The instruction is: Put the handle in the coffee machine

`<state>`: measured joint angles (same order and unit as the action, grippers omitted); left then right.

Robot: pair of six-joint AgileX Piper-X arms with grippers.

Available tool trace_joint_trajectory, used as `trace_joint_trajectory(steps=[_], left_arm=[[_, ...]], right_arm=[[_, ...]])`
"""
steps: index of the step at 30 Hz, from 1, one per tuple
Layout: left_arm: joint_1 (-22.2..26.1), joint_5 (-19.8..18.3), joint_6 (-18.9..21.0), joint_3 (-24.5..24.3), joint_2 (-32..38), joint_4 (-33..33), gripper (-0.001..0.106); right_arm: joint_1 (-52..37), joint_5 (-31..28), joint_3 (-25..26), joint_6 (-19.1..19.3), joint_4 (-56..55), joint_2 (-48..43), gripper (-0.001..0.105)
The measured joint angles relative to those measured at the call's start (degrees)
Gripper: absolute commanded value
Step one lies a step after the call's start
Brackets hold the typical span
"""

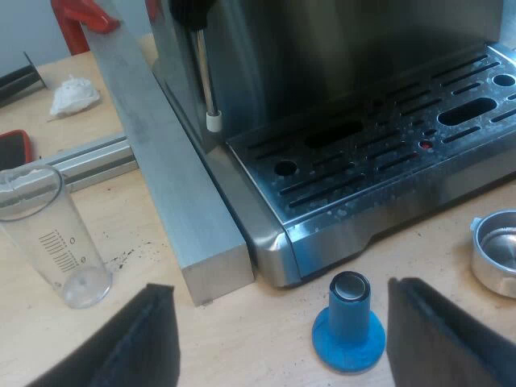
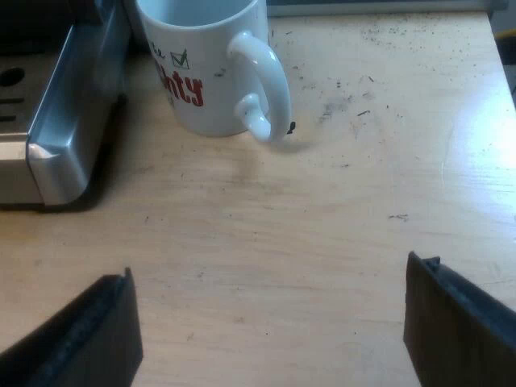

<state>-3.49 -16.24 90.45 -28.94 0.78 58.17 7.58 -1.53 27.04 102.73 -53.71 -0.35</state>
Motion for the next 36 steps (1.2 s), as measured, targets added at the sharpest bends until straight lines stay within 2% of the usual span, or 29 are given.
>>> trace_joint_trajectory(steps=[10,15,30,33,35,36], left_arm=[[0.0,-0.1,0.0,0.0,0.0,0.0,0.058],[0.0,-3.17,0.0,0.0,0.0,0.0,0.058],[0.0,-5.36,2.44,0.67,0.0,-1.32,0.058],[0.0,-4.76,2.41,0.67,0.0,-1.32,0.065],[0.0,-4.22,2.51,0.67,0.0,-1.32,0.078],[0.0,-4.05,2.51,0.67,0.0,-1.32,0.08]], right_arm=[[0.0,0.0,0.0,0.0,0.0,0.0,0.07],[0.0,0.0,0.0,0.0,0.0,0.0,0.07],[0.0,0.0,0.0,0.0,0.0,0.0,0.07],[0.0,0.0,0.0,-0.87,0.32,0.0,0.07],[0.0,0.0,0.0,1.72,0.32,0.0,0.07],[0.0,0.0,0.0,2.14,0.32,0.0,0.07]])
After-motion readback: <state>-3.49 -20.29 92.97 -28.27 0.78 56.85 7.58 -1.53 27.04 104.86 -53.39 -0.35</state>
